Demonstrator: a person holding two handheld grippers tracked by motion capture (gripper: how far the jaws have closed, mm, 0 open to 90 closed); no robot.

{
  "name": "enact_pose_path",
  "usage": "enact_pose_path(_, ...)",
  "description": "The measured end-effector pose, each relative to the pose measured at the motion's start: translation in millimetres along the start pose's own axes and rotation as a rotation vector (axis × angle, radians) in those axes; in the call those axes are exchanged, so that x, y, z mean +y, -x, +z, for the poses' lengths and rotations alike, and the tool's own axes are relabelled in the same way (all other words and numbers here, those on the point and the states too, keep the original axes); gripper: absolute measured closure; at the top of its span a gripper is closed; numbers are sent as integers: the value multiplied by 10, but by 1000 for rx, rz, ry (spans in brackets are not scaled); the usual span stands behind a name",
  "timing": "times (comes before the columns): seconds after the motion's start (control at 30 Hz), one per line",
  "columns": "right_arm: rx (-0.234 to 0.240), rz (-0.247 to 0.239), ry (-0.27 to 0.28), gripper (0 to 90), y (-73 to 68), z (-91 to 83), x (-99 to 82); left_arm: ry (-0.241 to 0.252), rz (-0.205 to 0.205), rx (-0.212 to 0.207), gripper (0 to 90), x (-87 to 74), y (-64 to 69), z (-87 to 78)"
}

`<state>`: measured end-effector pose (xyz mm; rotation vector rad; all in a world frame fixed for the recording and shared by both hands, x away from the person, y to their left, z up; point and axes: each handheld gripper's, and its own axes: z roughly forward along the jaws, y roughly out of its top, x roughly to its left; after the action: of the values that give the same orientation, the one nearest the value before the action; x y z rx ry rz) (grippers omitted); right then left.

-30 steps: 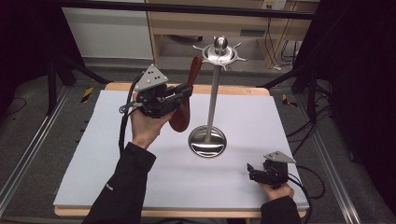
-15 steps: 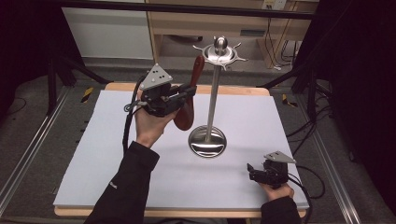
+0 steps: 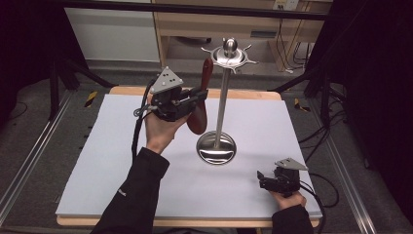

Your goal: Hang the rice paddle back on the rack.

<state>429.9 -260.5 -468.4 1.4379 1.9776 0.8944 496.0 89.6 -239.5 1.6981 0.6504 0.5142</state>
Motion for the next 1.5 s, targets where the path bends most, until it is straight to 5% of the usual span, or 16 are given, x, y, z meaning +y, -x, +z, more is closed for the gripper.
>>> enact_pose_path(0.4, 4, 3, 0, 139, -1, -4, 0, -10, 5, 20, 704, -29, 34, 38)
enact_pose_path(0.77, -1, 1, -2, 139, -1, -6, -2, -20, 0, 14, 619, -213, -57, -181)
enact_pose_path(1.5, -10, -1, -8, 139, 9, 1, -15, -82, -70, 117, 469, -1071, -432, -702)
